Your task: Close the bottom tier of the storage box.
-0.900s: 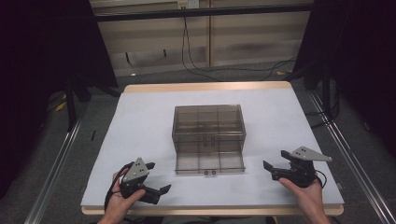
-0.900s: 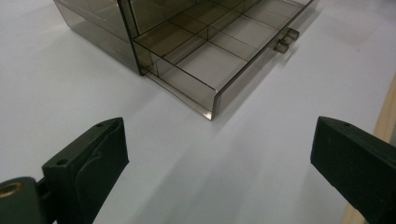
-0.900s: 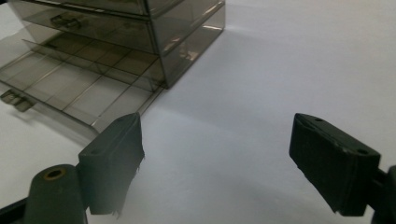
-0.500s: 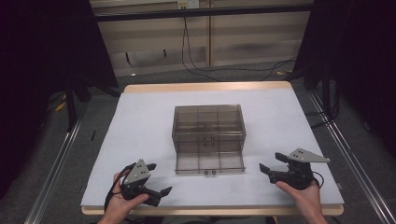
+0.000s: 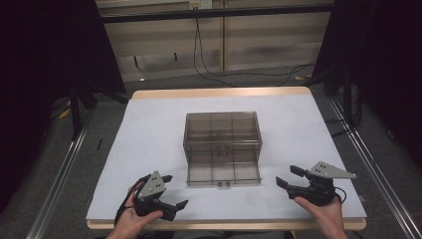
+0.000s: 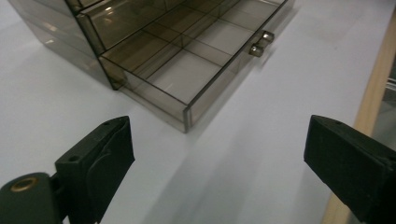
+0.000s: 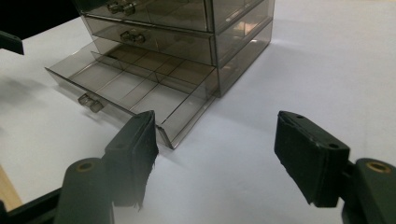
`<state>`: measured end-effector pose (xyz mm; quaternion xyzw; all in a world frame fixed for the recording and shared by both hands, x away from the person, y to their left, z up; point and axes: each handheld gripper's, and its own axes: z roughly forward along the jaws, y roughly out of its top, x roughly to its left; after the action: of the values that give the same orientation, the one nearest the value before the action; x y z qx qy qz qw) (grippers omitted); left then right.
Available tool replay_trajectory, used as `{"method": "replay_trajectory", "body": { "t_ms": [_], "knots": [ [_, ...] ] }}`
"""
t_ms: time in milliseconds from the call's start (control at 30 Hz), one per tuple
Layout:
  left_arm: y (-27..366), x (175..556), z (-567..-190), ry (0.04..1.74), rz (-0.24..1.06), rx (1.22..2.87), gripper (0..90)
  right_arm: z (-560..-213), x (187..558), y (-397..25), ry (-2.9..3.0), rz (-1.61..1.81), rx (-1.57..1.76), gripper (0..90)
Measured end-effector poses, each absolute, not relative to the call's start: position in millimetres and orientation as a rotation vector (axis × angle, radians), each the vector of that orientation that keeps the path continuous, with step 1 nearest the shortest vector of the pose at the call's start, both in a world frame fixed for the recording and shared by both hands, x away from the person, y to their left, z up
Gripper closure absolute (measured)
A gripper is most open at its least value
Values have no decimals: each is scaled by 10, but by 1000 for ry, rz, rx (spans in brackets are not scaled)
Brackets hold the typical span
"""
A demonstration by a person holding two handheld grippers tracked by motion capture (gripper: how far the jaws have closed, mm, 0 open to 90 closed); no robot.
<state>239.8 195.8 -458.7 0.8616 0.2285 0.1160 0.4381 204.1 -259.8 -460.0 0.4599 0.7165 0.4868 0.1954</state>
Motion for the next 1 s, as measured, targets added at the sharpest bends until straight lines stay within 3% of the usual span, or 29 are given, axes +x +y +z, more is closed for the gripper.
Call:
{"method": "replay_trajectory", "body": {
  "t_ms": [400,767,1000],
  "knots": [
    [1793,2439,-4507,551,266,2170,67,-4620,1993,-2552,2036,1375,1293,303],
    [1537,2432,-4459,477,164,2236,202,-4628,2029,-2499,2069,1404,1255,306],
    [1506,2502,-4357,438,140,2193,285,-4645,2037,-2468,2106,1398,1249,284]
  ]
}}
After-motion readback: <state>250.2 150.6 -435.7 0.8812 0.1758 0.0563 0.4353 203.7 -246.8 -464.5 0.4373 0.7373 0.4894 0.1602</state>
